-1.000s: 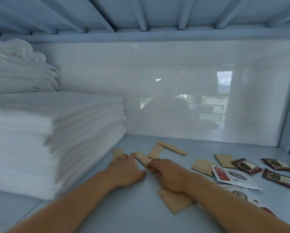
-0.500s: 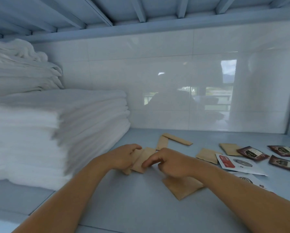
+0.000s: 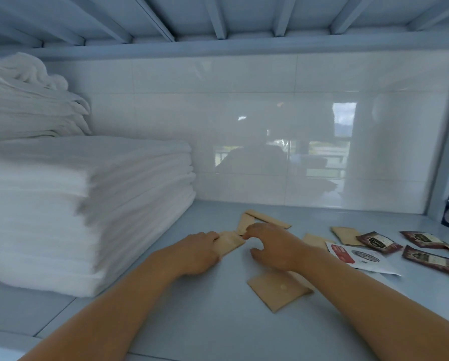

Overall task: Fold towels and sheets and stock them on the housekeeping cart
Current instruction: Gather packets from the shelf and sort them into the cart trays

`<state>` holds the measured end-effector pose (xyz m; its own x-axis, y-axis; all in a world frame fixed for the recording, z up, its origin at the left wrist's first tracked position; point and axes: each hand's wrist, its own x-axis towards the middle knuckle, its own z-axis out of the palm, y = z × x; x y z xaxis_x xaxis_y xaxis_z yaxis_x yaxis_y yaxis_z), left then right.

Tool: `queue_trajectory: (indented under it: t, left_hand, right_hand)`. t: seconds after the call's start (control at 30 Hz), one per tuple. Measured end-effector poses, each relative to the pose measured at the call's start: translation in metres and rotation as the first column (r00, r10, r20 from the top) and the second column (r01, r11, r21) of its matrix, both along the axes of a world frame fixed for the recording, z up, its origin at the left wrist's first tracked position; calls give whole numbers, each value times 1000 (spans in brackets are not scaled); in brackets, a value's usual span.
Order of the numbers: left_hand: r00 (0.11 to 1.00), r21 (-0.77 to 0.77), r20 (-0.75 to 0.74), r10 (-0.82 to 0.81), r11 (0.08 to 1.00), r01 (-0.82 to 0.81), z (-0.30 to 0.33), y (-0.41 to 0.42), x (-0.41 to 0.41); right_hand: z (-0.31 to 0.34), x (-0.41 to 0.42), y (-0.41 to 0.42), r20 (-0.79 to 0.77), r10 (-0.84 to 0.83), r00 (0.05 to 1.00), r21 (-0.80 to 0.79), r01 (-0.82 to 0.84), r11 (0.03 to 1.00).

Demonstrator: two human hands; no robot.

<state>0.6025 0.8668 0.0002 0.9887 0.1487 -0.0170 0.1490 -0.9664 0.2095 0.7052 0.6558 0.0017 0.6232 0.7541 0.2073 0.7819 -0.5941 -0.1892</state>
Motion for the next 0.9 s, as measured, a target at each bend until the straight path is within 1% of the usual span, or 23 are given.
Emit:
queue_trajectory:
  t: [0.07,0.2,0.3,0.43,0.47,0.6,0.63,0.7,0.77,0.9]
  left_hand:
    - [999,43,26,-28,999,27,2,1,-2]
    - [999,171,28,-36,985,31,0,-5,-2]
    - [1000,233,22,9,972,-14,-3,-10,-2]
    - [994,292,35,103,950,-108,-8,-8,-1]
    - [993,296,42,111,948,-118,-9,-6,-1]
    - [992,298,42,118,946,-126,-9,2,1]
    - [991,304,44,123,944,-131,-8,5,2]
    - [992,310,37,125,942,-130,-7,13,5]
    - [992,286,16,123,950,-122,-5,23,8]
    - [986,264,-7,166,951,-158,0,37,11]
  right_hand:
    - [1,6,-5,-22,-32,999,-29,31,999]
    - [6,29,-17,-32,-187,982,-16,186,982]
    - [11,45,-13,-117,-291,950,6,293,956]
    - [11,64,8,-129,-423,897,-151,404,902]
    - [11,68,15,-139,-441,886,-170,418,892]
    - [9,84,46,-219,-462,860,-169,432,886]
    - [7,86,52,-226,-465,856,-177,433,884]
    - [5,91,63,-194,-469,862,-203,433,879]
    - [5,94,70,-157,-434,887,-215,399,892]
    - [10,99,69,-151,-312,938,-197,281,939]
